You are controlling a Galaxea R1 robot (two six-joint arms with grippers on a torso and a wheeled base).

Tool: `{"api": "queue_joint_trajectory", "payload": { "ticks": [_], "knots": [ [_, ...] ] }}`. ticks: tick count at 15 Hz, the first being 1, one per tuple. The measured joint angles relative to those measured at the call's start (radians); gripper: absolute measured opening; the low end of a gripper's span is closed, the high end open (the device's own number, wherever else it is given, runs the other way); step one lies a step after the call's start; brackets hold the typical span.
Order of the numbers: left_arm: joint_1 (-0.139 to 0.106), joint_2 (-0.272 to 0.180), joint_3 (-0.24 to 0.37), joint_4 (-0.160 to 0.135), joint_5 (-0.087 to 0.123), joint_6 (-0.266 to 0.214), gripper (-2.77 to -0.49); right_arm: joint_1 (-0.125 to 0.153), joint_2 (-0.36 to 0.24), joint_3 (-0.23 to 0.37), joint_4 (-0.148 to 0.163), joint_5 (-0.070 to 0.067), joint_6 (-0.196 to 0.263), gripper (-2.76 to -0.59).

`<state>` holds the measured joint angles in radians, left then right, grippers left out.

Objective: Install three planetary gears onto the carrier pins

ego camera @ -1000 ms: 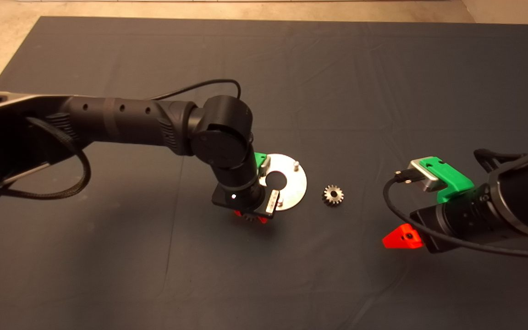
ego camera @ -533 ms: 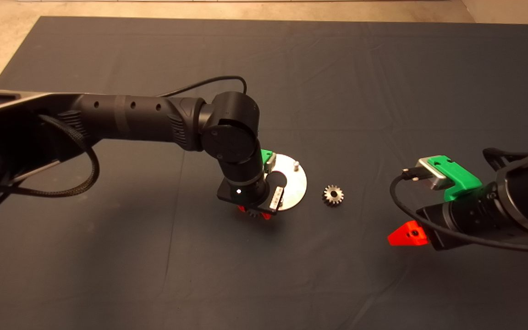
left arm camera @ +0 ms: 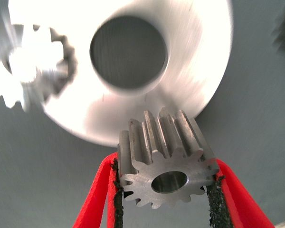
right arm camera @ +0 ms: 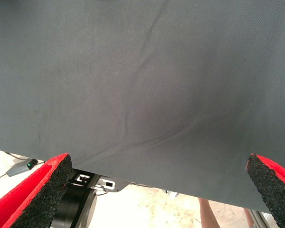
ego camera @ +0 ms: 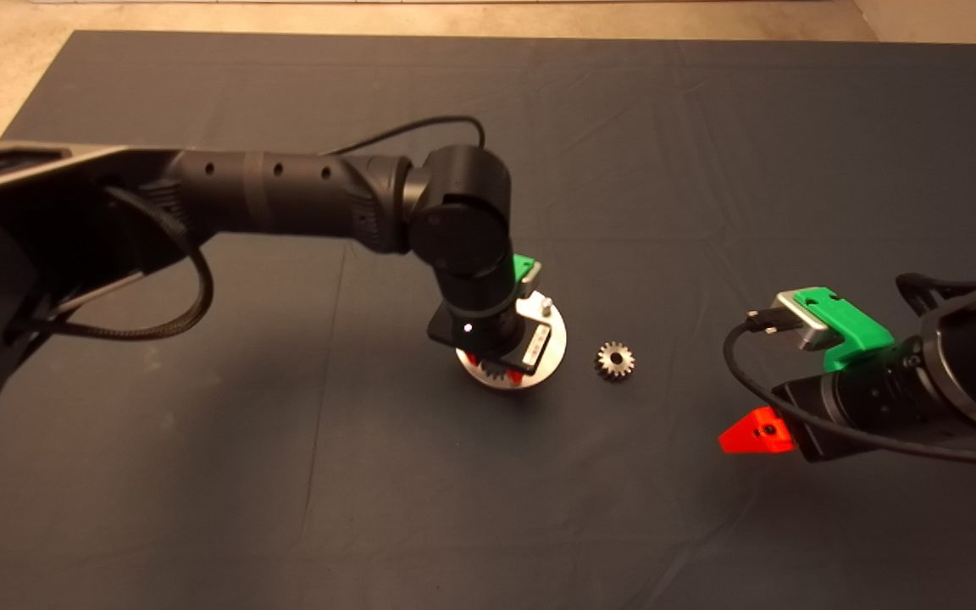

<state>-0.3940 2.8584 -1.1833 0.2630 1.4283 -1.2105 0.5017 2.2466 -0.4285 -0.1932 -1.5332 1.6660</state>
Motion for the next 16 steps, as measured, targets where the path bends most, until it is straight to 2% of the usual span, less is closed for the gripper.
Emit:
{"api": "queue_joint_trajectory", "payload": {
  "ticks": [2, 4, 6, 11, 14, 16],
  "knots": [
    [-0.002, 0.018, -0.041, 0.000, -0.003, 0.036, -2.37, 0.000, 0.000, 0.000, 0.000, 0.000, 0.000, -0.61],
    [-0.002, 0.019, -0.046, -0.001, -0.002, 0.039, -2.37, 0.000, 0.000, 0.000, 0.000, 0.000, 0.000, -0.61],
    [-0.002, 0.020, -0.046, -0.018, -0.001, 0.042, -2.37, 0.000, 0.000, 0.000, 0.000, 0.000, 0.000, -0.61],
    [-0.002, 0.020, -0.045, -0.129, 0.002, 0.054, -2.37, 0.000, 0.000, 0.000, 0.000, 0.000, 0.000, -0.61],
    [-0.002, 0.023, -0.045, -0.133, 0.003, 0.071, -2.37, 0.000, 0.000, 0.000, 0.000, 0.000, 0.000, -0.61],
    [-0.002, 0.042, -0.045, -0.133, 0.004, 0.074, -2.37, 0.000, 0.000, 0.000, 0.000, 0.000, 0.000, -0.61]
  ]
}}
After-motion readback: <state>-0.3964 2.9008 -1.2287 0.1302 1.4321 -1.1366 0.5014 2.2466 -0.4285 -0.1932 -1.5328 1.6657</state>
